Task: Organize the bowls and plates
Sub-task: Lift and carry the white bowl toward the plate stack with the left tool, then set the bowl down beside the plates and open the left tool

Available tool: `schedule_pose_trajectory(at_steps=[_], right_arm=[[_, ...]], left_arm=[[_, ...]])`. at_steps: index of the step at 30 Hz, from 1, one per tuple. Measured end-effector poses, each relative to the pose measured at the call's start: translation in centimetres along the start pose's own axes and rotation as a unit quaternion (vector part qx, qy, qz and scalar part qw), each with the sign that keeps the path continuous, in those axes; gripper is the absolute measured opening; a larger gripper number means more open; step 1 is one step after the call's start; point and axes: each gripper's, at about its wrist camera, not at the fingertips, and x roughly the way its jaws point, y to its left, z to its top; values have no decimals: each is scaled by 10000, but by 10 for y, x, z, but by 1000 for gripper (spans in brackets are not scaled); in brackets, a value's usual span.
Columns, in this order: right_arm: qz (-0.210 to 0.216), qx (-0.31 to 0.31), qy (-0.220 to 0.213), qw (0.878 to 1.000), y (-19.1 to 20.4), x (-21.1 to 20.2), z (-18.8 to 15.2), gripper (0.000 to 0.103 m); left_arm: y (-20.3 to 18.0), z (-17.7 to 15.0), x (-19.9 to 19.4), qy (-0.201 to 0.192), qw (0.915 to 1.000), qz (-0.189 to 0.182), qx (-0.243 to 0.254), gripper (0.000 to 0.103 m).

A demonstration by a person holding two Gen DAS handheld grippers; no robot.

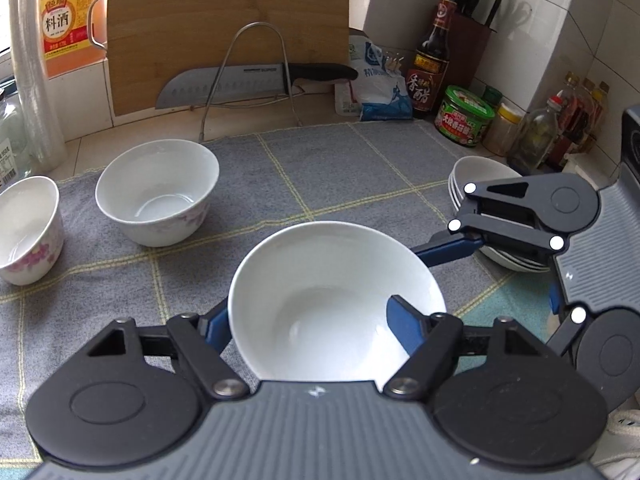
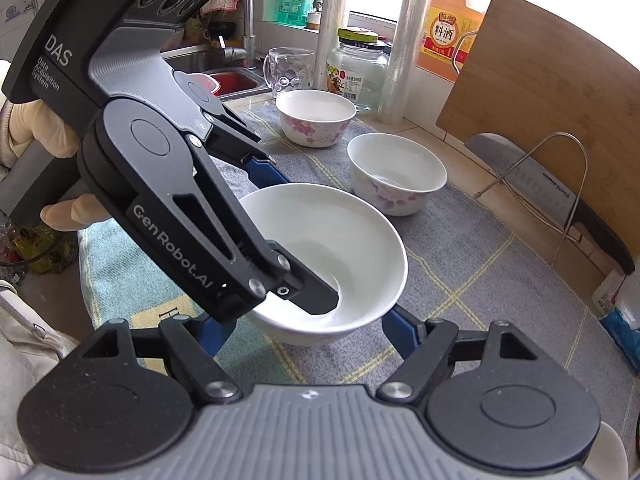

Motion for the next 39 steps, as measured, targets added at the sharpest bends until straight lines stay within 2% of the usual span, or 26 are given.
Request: schedule_pose_trajectory(at_steps=[19, 29, 30, 32, 34, 39], right_arm=[[327, 222, 449, 9982, -7, -3, -30, 83], [411, 205, 507, 9977, -9, -2, -33, 84], [419, 208, 506, 9976, -10, -2, -33, 85], [404, 222, 475, 9978, -11, -1, -32, 93], [415, 207, 461, 9979, -12, -1, -32, 97], [487, 156, 484, 9975, -13, -4, -33, 98]], left_arm=[[-21, -16, 17, 458, 9984, -307, 84, 77], [-21, -18, 18, 513, 9980, -359, 56, 78], [-21, -18, 18, 512, 9980, -367, 50, 79], [-19, -18, 18, 492, 9981, -373, 15, 90], [-18, -18, 17, 466, 9985, -300, 47, 94], [-11, -15, 7, 342, 9991, -244, -4, 95]])
